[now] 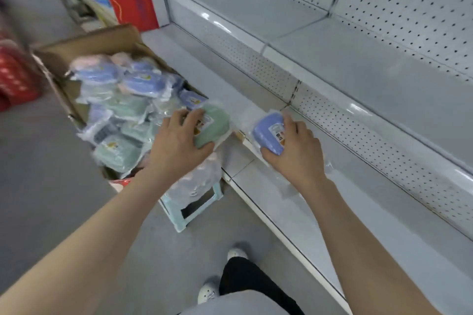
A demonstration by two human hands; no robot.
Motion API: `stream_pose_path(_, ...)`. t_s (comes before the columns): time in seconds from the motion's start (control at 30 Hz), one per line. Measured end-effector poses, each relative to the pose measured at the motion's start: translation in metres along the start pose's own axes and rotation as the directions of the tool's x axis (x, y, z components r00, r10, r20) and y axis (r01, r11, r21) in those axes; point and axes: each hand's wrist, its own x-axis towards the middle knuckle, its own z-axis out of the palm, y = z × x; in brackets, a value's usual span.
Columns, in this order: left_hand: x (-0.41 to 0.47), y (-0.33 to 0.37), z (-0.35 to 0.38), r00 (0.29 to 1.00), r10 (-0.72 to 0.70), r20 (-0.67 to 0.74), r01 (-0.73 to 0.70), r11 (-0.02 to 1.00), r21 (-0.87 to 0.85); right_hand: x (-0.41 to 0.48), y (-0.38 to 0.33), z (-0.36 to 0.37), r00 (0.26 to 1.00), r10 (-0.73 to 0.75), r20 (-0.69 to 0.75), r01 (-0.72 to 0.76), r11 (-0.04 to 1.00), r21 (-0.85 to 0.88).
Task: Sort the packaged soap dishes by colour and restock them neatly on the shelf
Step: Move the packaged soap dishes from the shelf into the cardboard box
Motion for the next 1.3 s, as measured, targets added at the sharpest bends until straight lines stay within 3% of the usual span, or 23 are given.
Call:
stream_pose_path(0.27, 0.002, -0.127, -0.008, 0.979, -0.203, 0.030, 0.202, 0.979, 0.035, 0.064, -0.110, 0.076, 0.979, -0.150, 0.138, 0.141, 0.987, 0.073)
stream_pose_path(0.47, 0.054, -0.212, -0.027, 0.968, -0.245, 0.051, 0.242, 0.968, 0.058, 0.139, -0.184, 0.120, 0.968, -0.196, 0.156, 0.181, 0.978, 0.109)
stream_pose_path(0.67, 0.102, -0.282, -0.041, 0.975, -0.199, 0.099, 0.190, 0.977, 0.093, 0.200, -0.249, 0.150, 0.965, -0.207, 0.159, 0.183, 0.972, 0.150)
stream_pose_path(0.97, 0.153, -0.386, -0.043, 0.977, -0.096, 0.191, 0.097, 0.995, 0.004, 0.227, -0.325, 0.187, 0.985, -0.029, 0.170, 0.019, 0.998, 0.059)
stream_pose_path(1.1, 0.167, -0.447, -0.062, 0.970, -0.014, 0.243, 0.015, 1.000, -0.002, 0.227, -0.377, 0.204, 0.977, 0.133, 0.166, -0.150, 0.985, 0.090)
stream_pose_path(1.3, 0.192, -0.534, -0.098, 0.962, 0.027, 0.272, -0.026, 1.000, -0.008, 0.225, -0.465, 0.226, 0.955, 0.212, 0.208, -0.233, 0.969, 0.079)
